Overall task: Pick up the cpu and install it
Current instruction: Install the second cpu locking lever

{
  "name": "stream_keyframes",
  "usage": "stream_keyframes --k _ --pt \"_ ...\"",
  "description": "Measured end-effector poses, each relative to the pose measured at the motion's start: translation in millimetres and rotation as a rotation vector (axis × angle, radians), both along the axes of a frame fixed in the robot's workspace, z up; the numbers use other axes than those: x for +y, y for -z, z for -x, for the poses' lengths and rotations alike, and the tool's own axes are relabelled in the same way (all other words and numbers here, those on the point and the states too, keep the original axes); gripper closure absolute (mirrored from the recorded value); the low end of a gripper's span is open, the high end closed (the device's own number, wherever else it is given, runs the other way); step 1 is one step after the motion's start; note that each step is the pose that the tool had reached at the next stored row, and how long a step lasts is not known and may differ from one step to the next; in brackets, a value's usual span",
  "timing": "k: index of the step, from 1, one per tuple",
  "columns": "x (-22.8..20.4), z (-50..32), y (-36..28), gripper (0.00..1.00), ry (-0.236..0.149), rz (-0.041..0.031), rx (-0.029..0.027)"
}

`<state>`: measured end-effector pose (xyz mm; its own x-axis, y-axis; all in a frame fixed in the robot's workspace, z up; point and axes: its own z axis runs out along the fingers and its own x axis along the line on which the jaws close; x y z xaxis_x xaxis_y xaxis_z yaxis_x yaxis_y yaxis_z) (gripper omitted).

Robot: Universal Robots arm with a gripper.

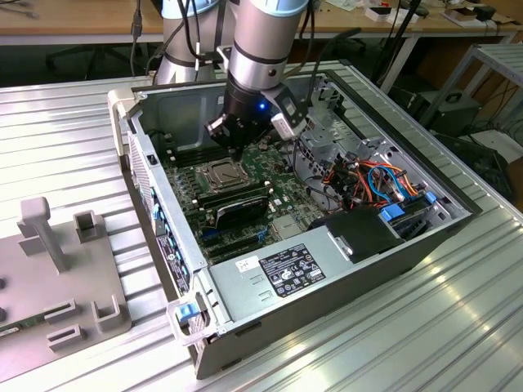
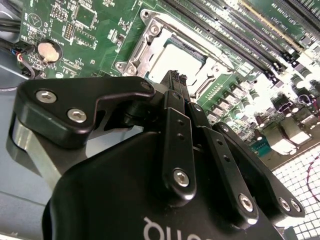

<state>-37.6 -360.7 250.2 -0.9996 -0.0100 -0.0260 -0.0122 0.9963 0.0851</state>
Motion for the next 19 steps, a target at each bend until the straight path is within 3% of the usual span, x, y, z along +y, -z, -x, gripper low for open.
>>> stream_keyframes --k 15,19 --pt "-23.2 0.0 0.0 0.89 0.0 0.0079 0.0017" --pt "-25.2 0.1 0.6 0.89 0.0 0.0077 0.0016"
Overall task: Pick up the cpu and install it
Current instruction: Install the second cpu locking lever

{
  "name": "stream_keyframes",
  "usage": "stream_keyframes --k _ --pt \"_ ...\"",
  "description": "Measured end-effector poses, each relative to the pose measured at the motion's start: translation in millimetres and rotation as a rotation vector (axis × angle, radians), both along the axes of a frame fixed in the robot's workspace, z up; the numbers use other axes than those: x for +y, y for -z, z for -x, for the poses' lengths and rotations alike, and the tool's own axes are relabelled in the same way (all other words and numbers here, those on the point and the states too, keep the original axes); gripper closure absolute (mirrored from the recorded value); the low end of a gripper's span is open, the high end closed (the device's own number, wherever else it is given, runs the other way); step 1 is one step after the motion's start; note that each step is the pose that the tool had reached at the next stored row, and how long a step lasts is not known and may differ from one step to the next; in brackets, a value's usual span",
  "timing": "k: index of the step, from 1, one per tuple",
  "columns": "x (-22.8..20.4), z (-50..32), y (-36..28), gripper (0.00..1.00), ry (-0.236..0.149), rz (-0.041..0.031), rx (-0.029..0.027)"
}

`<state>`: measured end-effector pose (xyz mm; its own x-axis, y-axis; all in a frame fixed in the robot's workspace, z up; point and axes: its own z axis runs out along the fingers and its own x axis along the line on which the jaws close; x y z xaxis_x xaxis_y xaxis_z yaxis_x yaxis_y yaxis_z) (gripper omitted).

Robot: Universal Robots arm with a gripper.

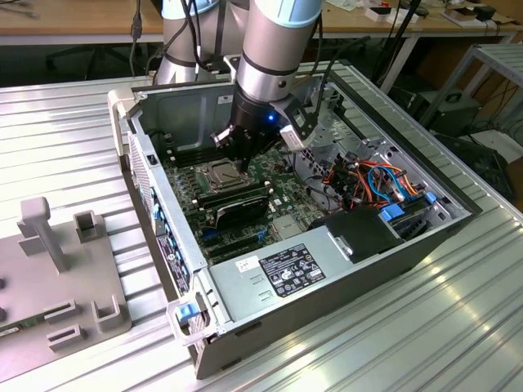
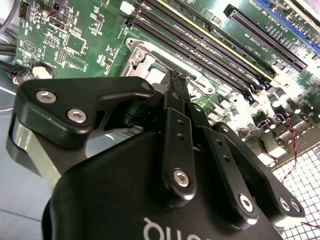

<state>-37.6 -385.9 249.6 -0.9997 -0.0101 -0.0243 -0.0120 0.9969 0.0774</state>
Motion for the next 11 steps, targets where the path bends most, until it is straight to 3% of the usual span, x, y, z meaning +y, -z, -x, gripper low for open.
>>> stream_keyframes --k 11 --pt "-0.8 3.2 7.9 0.89 0.0 0.0001 0.0001"
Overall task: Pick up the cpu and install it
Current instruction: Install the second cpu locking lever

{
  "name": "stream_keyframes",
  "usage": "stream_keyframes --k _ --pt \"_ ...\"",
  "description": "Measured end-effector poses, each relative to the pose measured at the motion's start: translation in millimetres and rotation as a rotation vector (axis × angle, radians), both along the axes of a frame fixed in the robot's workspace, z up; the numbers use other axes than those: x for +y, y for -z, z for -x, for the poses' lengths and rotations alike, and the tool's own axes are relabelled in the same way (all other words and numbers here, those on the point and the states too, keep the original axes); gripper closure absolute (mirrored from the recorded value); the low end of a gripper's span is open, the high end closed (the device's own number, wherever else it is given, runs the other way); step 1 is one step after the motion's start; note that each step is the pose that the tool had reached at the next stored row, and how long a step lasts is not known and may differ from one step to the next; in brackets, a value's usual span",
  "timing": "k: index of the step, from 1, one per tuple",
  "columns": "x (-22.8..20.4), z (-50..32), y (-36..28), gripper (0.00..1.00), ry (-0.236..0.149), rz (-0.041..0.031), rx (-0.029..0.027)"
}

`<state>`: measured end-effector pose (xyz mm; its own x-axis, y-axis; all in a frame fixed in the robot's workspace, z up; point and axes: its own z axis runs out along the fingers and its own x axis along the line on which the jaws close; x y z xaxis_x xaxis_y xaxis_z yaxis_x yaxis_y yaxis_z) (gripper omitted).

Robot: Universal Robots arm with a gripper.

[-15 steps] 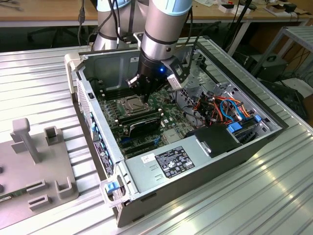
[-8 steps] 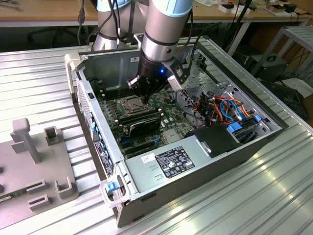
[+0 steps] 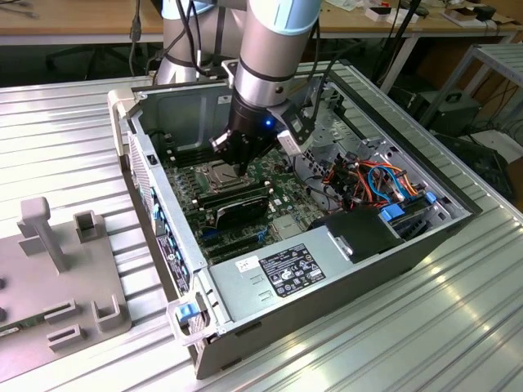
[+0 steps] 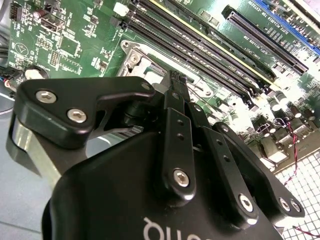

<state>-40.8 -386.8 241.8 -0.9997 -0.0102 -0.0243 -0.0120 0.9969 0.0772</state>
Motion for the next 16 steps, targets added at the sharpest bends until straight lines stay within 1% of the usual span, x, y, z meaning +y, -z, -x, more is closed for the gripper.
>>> stream_keyframes --k 16 --pt "0.0 2.6 1.7 0.89 0.0 -0.0001 -0.0001"
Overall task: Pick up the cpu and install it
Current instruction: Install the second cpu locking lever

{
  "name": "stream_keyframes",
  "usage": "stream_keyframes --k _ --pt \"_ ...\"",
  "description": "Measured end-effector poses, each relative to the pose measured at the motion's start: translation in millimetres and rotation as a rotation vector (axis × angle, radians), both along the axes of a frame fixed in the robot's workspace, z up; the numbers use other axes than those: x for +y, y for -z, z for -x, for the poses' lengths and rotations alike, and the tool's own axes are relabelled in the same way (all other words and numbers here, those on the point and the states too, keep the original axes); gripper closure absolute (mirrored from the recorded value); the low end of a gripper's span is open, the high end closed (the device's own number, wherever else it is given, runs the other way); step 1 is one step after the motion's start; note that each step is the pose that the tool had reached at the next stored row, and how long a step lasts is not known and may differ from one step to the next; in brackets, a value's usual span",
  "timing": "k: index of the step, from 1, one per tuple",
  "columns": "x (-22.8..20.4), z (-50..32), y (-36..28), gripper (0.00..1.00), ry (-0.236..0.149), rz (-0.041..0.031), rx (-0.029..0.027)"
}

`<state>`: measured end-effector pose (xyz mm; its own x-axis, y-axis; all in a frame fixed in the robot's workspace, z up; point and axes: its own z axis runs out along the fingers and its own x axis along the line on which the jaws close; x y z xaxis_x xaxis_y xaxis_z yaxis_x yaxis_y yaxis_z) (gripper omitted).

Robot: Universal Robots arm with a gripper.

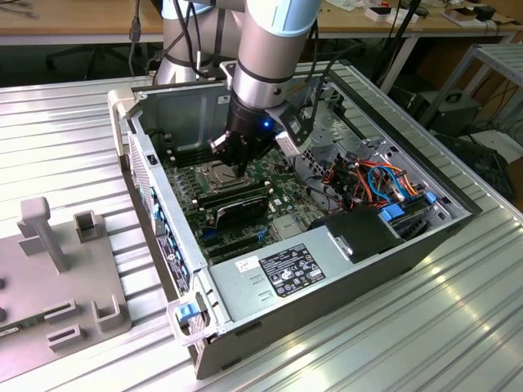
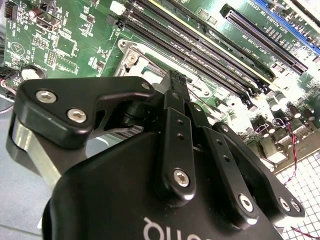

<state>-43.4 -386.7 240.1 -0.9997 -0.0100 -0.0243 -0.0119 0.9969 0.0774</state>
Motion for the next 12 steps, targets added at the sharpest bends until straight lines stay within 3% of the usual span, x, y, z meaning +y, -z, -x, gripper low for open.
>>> stream_keyframes --k 12 --pt "0.0 5.4 4.1 0.89 0.0 0.0001 0.0"
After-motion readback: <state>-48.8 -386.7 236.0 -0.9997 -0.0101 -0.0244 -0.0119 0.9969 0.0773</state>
